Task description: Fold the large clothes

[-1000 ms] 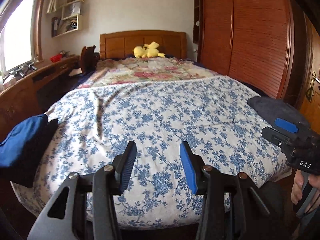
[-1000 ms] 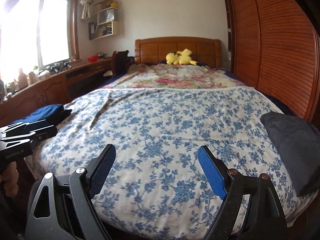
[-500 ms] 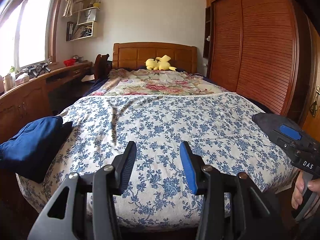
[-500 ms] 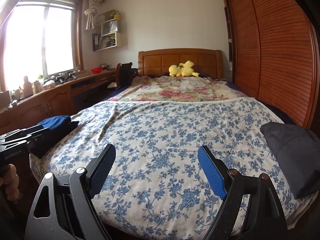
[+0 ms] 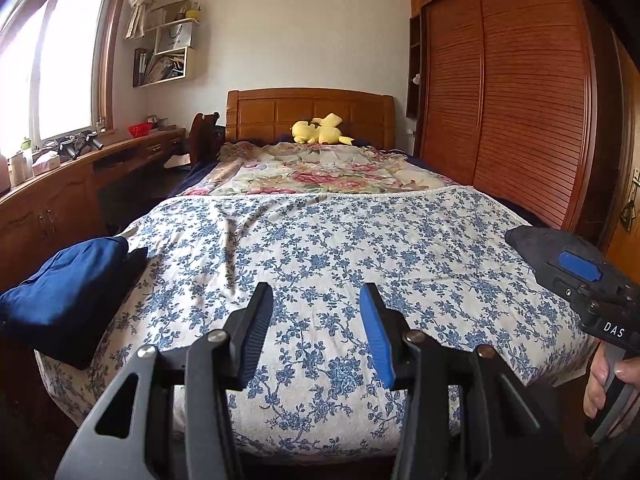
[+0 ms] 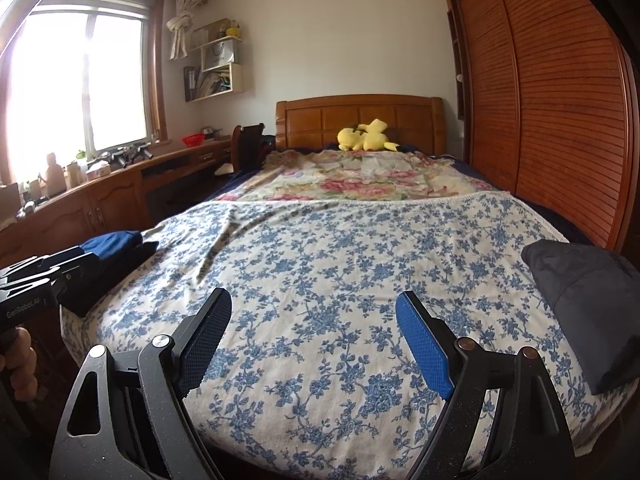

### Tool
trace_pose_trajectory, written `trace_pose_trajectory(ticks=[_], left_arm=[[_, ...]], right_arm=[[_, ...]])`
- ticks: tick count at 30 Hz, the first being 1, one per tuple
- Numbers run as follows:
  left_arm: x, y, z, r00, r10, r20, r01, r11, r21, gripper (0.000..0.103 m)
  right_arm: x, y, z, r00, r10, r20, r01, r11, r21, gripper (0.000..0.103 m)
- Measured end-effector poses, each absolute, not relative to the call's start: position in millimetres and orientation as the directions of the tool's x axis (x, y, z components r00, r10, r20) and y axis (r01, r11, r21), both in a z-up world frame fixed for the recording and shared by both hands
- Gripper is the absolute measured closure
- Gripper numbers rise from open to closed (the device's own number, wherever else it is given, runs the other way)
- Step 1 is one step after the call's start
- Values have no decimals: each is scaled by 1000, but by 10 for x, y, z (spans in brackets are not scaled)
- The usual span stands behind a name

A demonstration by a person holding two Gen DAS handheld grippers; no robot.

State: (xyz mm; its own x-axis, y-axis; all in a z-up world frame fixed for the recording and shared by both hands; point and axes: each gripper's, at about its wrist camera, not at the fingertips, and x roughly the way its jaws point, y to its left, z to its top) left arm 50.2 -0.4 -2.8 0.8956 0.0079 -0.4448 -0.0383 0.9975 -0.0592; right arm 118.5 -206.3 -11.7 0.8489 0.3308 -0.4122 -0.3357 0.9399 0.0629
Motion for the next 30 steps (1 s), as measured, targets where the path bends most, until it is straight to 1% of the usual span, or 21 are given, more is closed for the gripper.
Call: trace_pose_trajectory(ticks=[7,30], left_arm=[[486,-41,-21,898,18,-440,-40,998,-40,59],[501,-101,-44,894,-12,-447,-6,999,-38,59]], right_arm=[[1182,-2065,-119,847,334,-413,-337,939,69,17],[1186,-2075,-137,850,324,-416,-321,944,79,17]])
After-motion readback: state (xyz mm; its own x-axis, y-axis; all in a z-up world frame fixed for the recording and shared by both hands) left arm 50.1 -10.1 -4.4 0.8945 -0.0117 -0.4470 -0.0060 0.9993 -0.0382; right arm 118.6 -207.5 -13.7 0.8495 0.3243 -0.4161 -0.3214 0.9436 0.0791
